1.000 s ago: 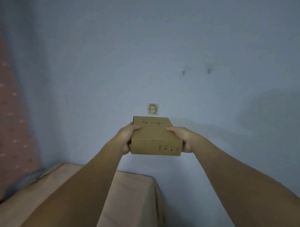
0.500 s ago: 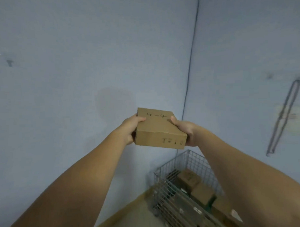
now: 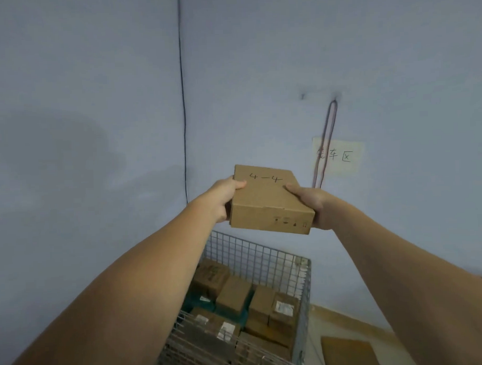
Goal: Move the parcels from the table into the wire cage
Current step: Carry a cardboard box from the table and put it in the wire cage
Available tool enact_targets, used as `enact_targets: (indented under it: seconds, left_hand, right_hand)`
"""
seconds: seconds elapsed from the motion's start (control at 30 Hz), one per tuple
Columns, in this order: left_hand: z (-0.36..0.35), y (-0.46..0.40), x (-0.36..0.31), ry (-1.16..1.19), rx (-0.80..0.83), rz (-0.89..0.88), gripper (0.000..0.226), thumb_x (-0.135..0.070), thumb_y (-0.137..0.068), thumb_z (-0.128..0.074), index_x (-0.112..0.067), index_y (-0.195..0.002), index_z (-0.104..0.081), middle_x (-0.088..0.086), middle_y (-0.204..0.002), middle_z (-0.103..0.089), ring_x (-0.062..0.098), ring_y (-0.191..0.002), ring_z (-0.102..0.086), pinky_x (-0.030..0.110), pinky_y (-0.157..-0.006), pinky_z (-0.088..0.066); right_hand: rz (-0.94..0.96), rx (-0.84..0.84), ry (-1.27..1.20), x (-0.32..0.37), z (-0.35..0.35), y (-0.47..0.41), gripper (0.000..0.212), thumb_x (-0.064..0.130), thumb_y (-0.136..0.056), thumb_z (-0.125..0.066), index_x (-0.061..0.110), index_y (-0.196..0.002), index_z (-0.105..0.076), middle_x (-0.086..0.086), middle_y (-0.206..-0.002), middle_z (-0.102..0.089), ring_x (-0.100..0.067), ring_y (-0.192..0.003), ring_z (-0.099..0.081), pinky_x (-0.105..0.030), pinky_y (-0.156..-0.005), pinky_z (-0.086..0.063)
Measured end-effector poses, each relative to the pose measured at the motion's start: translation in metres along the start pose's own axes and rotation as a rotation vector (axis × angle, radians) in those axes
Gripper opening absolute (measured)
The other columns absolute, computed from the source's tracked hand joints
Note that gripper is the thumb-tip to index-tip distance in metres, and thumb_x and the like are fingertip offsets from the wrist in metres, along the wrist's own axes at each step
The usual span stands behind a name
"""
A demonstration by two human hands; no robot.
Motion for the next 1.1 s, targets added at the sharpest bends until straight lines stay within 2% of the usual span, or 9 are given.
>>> enact_targets:
  seconds: [0.1, 0.23, 0.43, 0.6, 0.77, 0.87, 0.97, 1.03, 1.1]
  left_hand:
    - [-0.009, -0.061, 0.006, -0.021, 0.071, 0.041, 0.022, -0.024, -0.107, -0.055, -0.028, -0.125, -0.068, 0.011, -0.121, -0.073, 0.031, -0.108, -0.070, 0.049, -0.085, -0.060]
    - [-0.013, -0.137, 0.002, -0.050, 0.142, 0.079, 0.022, -0.025, -0.106, -0.057, -0.030, -0.123, -0.070, 0.008, -0.116, -0.076, 0.028, -0.101, -0.073, 0.044, -0.075, -0.061]
    - [-0.018, -0.244, 0.031, -0.132, 0.178, 0.145, 0.022, -0.025, -0.105, -0.059, -0.033, -0.122, -0.071, 0.008, -0.119, -0.075, 0.029, -0.108, -0.072, 0.052, -0.090, -0.060]
    - [-0.017, -0.337, 0.094, -0.207, 0.200, 0.231, 0.027, -0.024, -0.105, -0.059, -0.037, -0.128, -0.066, 0.007, -0.125, -0.072, 0.031, -0.115, -0.068, 0.057, -0.096, -0.056]
    - [-0.007, -0.421, 0.195, -0.249, 0.149, 0.328, 0.024, -0.020, -0.107, -0.056, -0.038, -0.120, -0.065, 0.005, -0.124, -0.070, 0.029, -0.114, -0.066, 0.055, -0.097, -0.056]
    - [0.006, -0.465, 0.282, -0.319, 0.104, 0.407, 0.033, -0.022, -0.107, -0.056, -0.033, -0.138, -0.057, 0.006, -0.131, -0.067, 0.029, -0.115, -0.063, 0.056, -0.099, -0.054]
    - [0.023, -0.496, 0.383, -0.396, 0.069, 0.541, 0.036, -0.025, -0.107, -0.056, -0.021, -0.143, -0.055, 0.009, -0.129, -0.066, 0.029, -0.113, -0.063, 0.049, -0.090, -0.055]
    - [0.037, -0.511, 0.450, -0.479, 0.043, 0.619, 0.047, -0.029, -0.105, -0.058, -0.020, -0.150, -0.049, 0.010, -0.142, -0.060, 0.029, -0.119, -0.060, 0.051, -0.101, -0.051]
    - [0.049, -0.522, 0.517, -0.508, 0.050, 0.687, 0.054, -0.027, -0.106, -0.058, -0.018, -0.156, -0.041, 0.009, -0.150, -0.053, 0.023, -0.116, -0.054, 0.045, -0.108, -0.046]
  right_hand:
    - [-0.013, -0.075, -0.013, 0.001, 0.017, -0.043, 0.051, 0.054, -0.094, -0.070, 0.012, -0.124, -0.065, -0.010, -0.102, -0.078, -0.026, -0.077, -0.076, -0.037, -0.064, -0.061]
    - [-0.017, -0.162, -0.013, 0.010, 0.026, -0.094, 0.046, 0.054, -0.095, -0.070, 0.014, -0.118, -0.065, -0.008, -0.101, -0.078, -0.024, -0.076, -0.076, -0.034, -0.061, -0.061]
    - [-0.073, -0.235, -0.031, -0.018, 0.036, -0.184, 0.048, 0.056, -0.093, -0.070, 0.018, -0.123, -0.065, -0.007, -0.111, -0.077, -0.025, -0.092, -0.078, -0.036, -0.069, -0.063]
    - [-0.087, -0.259, -0.043, -0.069, 0.039, -0.271, 0.037, 0.055, -0.094, -0.070, 0.033, -0.123, -0.064, -0.001, -0.112, -0.076, -0.023, -0.095, -0.076, -0.035, -0.069, -0.063]
    - [-0.160, -0.250, -0.051, -0.168, 0.029, -0.372, 0.046, 0.054, -0.094, -0.069, 0.036, -0.136, -0.062, 0.001, -0.120, -0.073, -0.022, -0.101, -0.074, -0.041, -0.085, -0.064]
    - [-0.242, -0.225, -0.012, -0.254, 0.017, -0.421, 0.062, 0.054, -0.095, -0.068, 0.033, -0.151, -0.050, 0.001, -0.131, -0.068, -0.021, -0.105, -0.071, -0.043, -0.095, -0.060]
    - [-0.387, -0.216, 0.043, -0.350, 0.004, -0.456, 0.084, 0.060, -0.093, -0.066, 0.023, -0.161, -0.034, -0.004, -0.149, -0.056, -0.030, -0.125, -0.062, -0.049, -0.108, -0.052]
    - [-0.489, -0.211, 0.054, -0.417, -0.008, -0.472, 0.086, 0.060, -0.094, -0.065, 0.013, -0.159, -0.032, -0.008, -0.152, -0.052, -0.032, -0.133, -0.055, -0.045, -0.109, -0.049]
    - [-0.581, -0.192, 0.032, -0.486, -0.020, -0.485, 0.082, 0.056, -0.096, -0.065, 0.011, -0.156, -0.032, -0.010, -0.150, -0.051, -0.033, -0.135, -0.053, -0.046, -0.109, -0.048]
Point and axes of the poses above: each hand's wrist, its own y-axis away from the middle knuckle, its own z-axis out of the back of the hand, x = y × z, the point moved 7 cm from there along -y, towards the middle knuckle
